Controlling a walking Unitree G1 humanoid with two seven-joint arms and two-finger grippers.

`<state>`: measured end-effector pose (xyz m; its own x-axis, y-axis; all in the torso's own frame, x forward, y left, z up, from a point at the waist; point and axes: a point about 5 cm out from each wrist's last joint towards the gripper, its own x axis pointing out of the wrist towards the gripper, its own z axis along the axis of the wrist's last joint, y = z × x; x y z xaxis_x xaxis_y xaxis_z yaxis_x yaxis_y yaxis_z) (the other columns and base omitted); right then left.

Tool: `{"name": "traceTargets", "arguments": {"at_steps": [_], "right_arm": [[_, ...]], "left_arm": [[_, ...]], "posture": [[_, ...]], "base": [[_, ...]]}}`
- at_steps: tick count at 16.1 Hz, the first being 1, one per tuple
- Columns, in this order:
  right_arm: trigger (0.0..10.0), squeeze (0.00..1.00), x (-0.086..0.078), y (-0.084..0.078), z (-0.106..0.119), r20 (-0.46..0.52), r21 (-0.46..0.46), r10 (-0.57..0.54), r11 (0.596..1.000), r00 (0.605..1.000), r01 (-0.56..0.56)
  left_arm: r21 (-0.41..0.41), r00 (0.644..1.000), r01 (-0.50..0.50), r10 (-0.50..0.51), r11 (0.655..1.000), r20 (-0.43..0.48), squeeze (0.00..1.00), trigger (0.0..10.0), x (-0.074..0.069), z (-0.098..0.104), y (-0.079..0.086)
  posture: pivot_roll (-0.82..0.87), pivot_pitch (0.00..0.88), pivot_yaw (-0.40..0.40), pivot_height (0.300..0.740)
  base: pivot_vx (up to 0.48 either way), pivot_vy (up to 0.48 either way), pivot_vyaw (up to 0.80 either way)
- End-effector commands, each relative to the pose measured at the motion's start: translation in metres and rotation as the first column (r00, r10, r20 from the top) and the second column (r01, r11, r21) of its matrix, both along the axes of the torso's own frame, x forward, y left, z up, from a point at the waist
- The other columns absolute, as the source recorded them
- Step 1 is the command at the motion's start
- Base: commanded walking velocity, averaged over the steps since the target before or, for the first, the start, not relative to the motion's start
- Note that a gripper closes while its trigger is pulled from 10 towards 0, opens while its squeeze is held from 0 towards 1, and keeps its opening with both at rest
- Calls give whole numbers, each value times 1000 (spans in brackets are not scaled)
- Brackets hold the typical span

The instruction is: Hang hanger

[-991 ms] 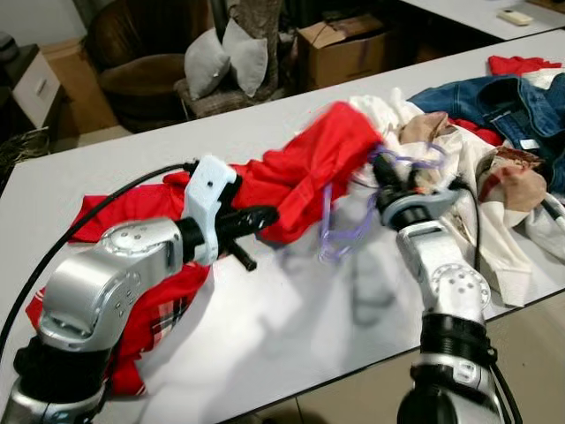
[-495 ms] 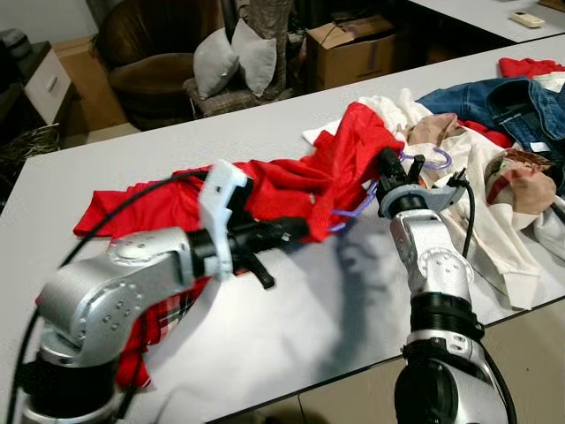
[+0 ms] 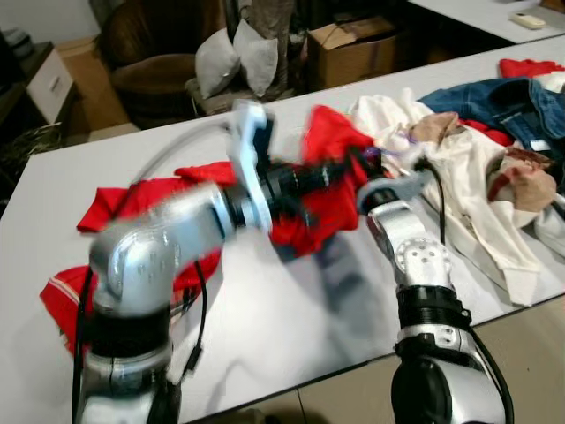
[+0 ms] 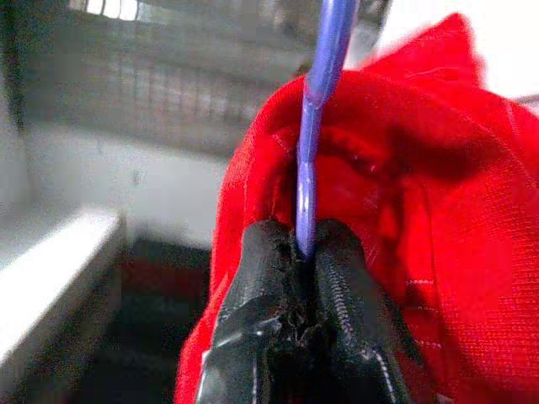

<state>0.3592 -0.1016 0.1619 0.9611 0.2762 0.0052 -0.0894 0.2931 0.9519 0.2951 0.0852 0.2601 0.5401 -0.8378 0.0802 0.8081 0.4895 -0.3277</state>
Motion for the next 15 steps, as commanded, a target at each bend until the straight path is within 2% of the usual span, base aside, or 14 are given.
{"name": "traceTargets", "arguments": {"at_steps": [1,2,4,5,7,8,9,10,11,12,14,15], "right_arm": [[10000,0,-10,13,-7,-34,7,43,999,999,-42],[10000,0,-15,5,-5,-41,21,36,999,999,-36],[10000,0,-22,-7,-1,-47,23,27,999,999,-26],[10000,0,-28,-20,3,-52,55,-9,998,999,12],[10000,0,-41,-40,8,-58,67,-64,995,996,68],[10000,0,-42,-41,9,-58,62,-67,996,996,70],[10000,0,-45,-42,9,-60,57,-69,996,996,73],[10000,0,-46,-42,9,-62,56,-70,996,996,74],[10000,0,-48,-41,8,-64,26,-64,998,996,66],[10000,0,-50,-41,8,-73,-9,-62,998,995,62],[10000,0,-53,-39,10,-50,-41,-52,998,997,50],[10000,0,-55,-40,10,-56,-66,-41,997,998,37]], "left_arm": [[3,992,-112,112,994,51,0,0,12,10,20],[40,979,-184,180,982,97,0,0,21,19,35],[85,952,-277,261,957,161,0,0,32,29,54],[150,919,-369,336,917,206,0,0,42,31,74],[188,892,-440,402,878,207,0,0,49,27,97],[200,904,-417,384,887,186,0,2510,46,21,94],[221,926,-374,351,901,136,0,10000,40,9,87],[232,937,-348,333,909,102,0,10000,36,2,83],[317,959,-277,279,907,41,1000,10000,27,-22,75],[416,966,-235,257,878,4,1000,10000,20,-46,73],[481,960,-230,277,846,-28,1000,10000,15,-67,79],[493,946,-267,322,828,-27,1000,10000,12,-71,90]], "posture": [[-62,0,125,740],[-65,0,131,740],[-77,0,142,740],[-81,0,145,740],[-96,0,159,740],[-97,0,160,740],[-102,0,162,740],[-102,0,160,740],[-101,0,158,740],[-98,0,151,740],[-98,0,145,740],[-98,0,145,740]], "base": [[0,0,0],[0,0,0],[0,0,0],[0,0,0],[0,0,0],[0,0,0],[0,0,0],[0,0,0],[0,0,0],[0,0,0],[0,0,0],[0,0,0]]}}
